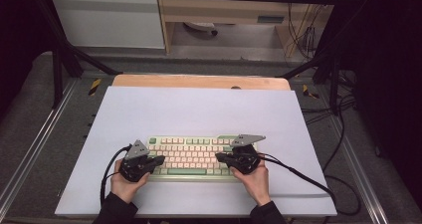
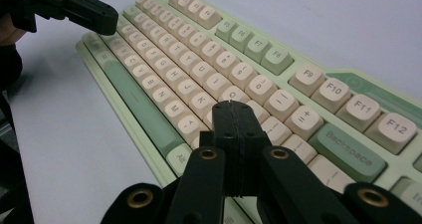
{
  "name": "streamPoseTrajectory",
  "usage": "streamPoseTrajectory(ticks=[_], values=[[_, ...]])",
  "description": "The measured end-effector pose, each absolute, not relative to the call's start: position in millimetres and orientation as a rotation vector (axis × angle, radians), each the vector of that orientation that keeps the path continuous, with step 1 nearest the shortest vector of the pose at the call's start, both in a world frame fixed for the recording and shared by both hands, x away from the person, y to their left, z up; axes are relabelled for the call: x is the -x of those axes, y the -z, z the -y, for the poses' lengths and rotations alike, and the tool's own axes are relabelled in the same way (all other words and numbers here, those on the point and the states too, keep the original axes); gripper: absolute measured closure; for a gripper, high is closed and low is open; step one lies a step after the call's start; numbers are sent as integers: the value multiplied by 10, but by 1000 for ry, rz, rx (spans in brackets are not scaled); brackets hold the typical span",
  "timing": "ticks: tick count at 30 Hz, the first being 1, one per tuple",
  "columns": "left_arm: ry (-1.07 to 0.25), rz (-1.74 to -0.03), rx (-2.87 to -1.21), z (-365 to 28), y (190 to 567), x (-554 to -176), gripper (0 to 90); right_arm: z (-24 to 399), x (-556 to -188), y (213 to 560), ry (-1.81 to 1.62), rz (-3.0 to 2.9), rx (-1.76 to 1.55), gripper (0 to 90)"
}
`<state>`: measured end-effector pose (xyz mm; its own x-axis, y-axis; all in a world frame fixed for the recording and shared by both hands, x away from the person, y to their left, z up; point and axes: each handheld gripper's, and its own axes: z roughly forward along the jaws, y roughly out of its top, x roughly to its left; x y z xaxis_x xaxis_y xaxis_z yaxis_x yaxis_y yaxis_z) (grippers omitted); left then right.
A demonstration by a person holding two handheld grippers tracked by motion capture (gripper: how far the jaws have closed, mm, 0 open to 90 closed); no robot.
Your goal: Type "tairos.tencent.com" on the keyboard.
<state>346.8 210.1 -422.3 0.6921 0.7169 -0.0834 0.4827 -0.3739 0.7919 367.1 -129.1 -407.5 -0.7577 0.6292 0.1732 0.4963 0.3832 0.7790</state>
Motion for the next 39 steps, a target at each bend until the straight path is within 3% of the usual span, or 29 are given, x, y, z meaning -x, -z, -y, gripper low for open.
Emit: streamPoseTrajectory(ticks=[14, 39], values=[[-355, -927, -2032, -2198, 4224, -3469, 900, 939, -3803, 4160, -1271, -2494, -1037, 900], [-358, -930, -2025, -2224, 4221, -3464, 900, 831, -3945, 4291, -1176, -2496, -1074, 900]])
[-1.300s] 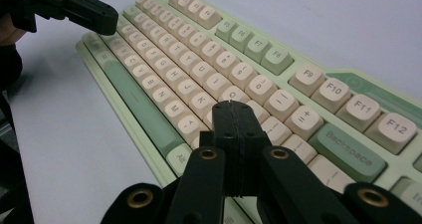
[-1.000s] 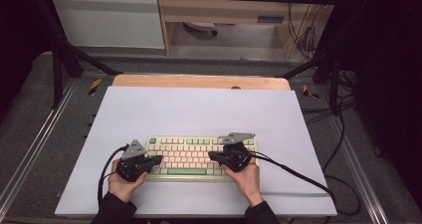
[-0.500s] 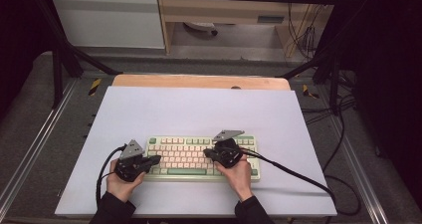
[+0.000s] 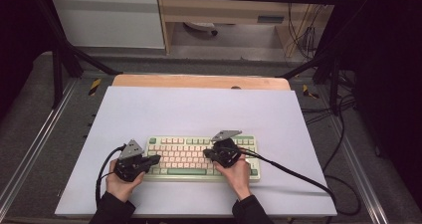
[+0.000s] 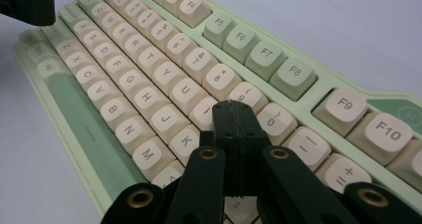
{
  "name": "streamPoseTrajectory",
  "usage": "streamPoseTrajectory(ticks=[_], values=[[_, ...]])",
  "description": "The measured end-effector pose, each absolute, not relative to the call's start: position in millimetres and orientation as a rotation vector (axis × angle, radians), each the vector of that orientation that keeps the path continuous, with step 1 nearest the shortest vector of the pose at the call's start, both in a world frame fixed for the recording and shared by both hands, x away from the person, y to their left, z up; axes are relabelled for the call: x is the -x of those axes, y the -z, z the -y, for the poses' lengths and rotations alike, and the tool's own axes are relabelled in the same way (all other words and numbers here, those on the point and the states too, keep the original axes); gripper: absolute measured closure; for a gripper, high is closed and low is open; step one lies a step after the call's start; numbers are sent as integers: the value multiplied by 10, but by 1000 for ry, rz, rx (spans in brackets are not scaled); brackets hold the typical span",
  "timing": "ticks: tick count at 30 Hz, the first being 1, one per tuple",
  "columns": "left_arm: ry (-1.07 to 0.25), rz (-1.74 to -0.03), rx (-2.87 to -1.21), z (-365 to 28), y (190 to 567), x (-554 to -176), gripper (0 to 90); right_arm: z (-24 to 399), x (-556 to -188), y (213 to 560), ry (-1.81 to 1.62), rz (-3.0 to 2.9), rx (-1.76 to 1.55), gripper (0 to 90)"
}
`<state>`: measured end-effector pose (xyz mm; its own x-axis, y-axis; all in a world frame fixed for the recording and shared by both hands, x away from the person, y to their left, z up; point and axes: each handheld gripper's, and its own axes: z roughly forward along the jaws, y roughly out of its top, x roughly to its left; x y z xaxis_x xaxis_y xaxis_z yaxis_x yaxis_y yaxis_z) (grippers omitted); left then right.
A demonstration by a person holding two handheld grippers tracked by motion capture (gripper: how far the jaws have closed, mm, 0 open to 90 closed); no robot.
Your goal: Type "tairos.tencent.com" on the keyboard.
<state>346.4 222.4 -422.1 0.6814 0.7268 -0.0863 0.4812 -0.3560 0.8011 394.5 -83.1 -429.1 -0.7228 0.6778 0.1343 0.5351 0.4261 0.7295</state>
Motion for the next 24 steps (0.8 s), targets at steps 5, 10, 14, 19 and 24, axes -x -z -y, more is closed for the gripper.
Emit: streamPoseTrajectory(ticks=[5, 10, 14, 19, 24], values=[[-361, -933, -2017, -2232, 4213, -3460, 900, 843, -3919, 4238, -1212, -2487, -1063, 900], [-363, -931, -2016, -2239, 4210, -3460, 900, 869, -3870, 4169, -1233, -2489, -1043, 900], [-364, -930, -2016, -2239, 4209, -3461, 900, 885, -3826, 4127, -1245, -2492, -1013, 900], [-362, -931, -2018, -2235, 4213, -3463, 900, 891, -3773, 4083, -1263, -2494, -1002, 900], [-364, -931, -2017, -2239, 4211, -3463, 900, 858, -3743, 4096, -1275, -2506, -992, 900]])
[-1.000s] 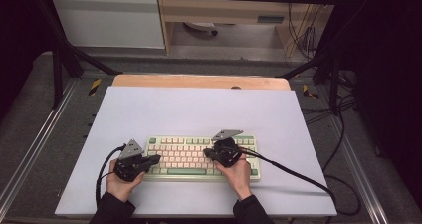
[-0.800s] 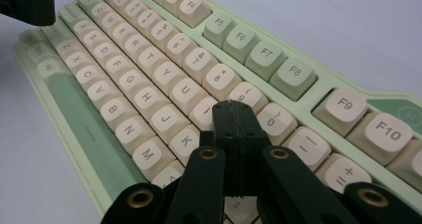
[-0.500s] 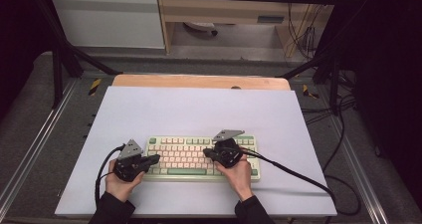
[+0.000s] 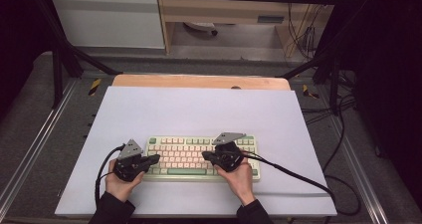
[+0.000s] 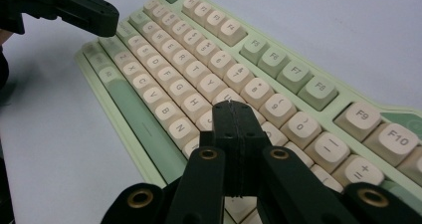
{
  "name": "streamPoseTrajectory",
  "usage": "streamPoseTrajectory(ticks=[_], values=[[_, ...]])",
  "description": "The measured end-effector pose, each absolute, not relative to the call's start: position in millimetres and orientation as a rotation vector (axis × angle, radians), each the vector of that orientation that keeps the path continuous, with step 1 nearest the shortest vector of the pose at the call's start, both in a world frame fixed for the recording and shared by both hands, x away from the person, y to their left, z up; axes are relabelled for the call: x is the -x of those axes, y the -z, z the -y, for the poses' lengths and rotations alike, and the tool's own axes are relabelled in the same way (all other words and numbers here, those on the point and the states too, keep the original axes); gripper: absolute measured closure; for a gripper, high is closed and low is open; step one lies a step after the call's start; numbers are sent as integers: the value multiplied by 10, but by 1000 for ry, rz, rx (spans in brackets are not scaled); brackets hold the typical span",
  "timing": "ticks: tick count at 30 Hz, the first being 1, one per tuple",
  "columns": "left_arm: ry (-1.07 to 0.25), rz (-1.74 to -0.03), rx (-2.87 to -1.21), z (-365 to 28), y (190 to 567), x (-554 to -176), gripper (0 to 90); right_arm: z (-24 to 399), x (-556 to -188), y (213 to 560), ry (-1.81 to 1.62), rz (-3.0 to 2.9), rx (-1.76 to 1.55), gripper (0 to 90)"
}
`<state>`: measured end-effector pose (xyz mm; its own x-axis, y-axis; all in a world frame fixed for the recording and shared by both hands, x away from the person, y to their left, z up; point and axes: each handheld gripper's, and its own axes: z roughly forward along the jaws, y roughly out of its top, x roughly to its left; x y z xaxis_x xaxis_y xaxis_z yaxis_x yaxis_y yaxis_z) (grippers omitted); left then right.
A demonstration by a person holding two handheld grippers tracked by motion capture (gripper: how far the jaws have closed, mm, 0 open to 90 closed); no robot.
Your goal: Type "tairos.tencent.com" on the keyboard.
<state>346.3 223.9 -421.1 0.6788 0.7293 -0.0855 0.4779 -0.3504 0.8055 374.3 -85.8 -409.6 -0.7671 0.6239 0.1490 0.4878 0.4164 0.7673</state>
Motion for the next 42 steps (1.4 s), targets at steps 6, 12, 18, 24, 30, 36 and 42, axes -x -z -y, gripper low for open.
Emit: streamPoseTrajectory(ticks=[6, 12, 18, 24, 30, 36, 42], values=[[-364, -930, -2017, -2242, 4208, -3462, 900, 777, -3723, 4134, -1270, -2529, -972, 900], [-366, -930, -2015, -2242, 4206, -3461, 900, 724, -3713, 4156, -1270, -2547, -964, 900], [-367, -929, -2017, -2237, 4208, -3461, 900, 701, -3700, 4199, -1262, -2561, -961, 900], [-367, -929, -2017, -2241, 4206, -3460, 900, 677, -3690, 4260, -1242, -2583, -961, 900], [-367, -929, -2017, -2240, 4208, -3460, 900, 663, -3681, 4291, -1237, -2581, -962, 900], [-366, -928, -2017, -2232, 4209, -3458, 900, 652, -3669, 4318, -1231, -2581, -963, 900], [-368, -926, -2016, -2239, 4202, -3454, 900, 682, -3655, 4263, -1246, -2563, -952, 900]])
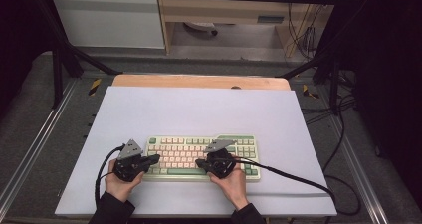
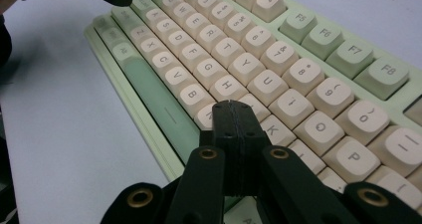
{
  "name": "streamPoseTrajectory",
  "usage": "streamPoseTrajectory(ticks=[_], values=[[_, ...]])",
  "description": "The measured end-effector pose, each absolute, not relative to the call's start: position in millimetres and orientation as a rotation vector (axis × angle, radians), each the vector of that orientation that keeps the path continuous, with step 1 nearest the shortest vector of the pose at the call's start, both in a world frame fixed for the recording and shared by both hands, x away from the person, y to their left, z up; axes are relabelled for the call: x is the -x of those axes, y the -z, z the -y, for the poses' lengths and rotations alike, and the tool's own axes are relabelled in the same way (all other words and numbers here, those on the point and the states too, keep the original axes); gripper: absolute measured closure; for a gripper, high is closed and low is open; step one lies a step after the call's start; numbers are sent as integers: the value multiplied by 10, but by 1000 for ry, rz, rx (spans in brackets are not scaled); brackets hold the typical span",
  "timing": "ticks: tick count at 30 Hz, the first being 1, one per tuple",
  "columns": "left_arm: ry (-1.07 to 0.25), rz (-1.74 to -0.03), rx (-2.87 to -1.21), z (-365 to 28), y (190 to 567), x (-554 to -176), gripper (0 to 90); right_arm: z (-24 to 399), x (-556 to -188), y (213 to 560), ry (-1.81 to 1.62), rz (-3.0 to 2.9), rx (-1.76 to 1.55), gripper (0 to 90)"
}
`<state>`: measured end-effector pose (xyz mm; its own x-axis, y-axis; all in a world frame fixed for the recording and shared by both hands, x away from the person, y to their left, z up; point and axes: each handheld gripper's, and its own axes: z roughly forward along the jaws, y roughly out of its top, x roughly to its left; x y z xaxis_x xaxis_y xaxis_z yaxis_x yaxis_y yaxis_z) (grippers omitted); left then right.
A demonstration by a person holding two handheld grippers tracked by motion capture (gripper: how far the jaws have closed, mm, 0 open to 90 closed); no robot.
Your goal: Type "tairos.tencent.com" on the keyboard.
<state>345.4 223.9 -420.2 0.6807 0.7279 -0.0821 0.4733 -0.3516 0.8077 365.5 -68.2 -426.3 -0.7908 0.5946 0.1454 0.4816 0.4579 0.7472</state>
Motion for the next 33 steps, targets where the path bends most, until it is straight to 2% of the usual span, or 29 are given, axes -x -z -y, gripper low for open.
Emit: streamPoseTrajectory(ticks=[5, 10, 14, 21, 27, 30, 33], values=[[-369, -921, -2012, -2241, 4185, -3444, 900, 752, -3660, 4174, -1248, -2536, -945, 900], [-372, -913, -2009, -2249, 4160, -3435, 877, 890, -3683, 4081, -1262, -2507, -959, 849], [-379, -920, -2003, -2259, 4149, -3440, 766, 1064, -3693, 4011, -1277, -2475, -996, 773], [-400, -899, -2028, -2273, 4131, -3457, 463, 1392, -3696, 3968, -1268, -2427, -1036, 562], [-423, -910, -2045, -2328, 4153, -3472, 238, 1705, -3675, 4017, -1240, -2384, -1075, 280], [-412, -913, -2055, -2366, 4166, -3463, 164, 1830, -3674, 4058, -1226, -2384, -1092, 177], [-409, -914, -2075, -2412, 4182, -3451, 114, 1960, -3664, 4099, -1219, -2378, -1118, 139]])
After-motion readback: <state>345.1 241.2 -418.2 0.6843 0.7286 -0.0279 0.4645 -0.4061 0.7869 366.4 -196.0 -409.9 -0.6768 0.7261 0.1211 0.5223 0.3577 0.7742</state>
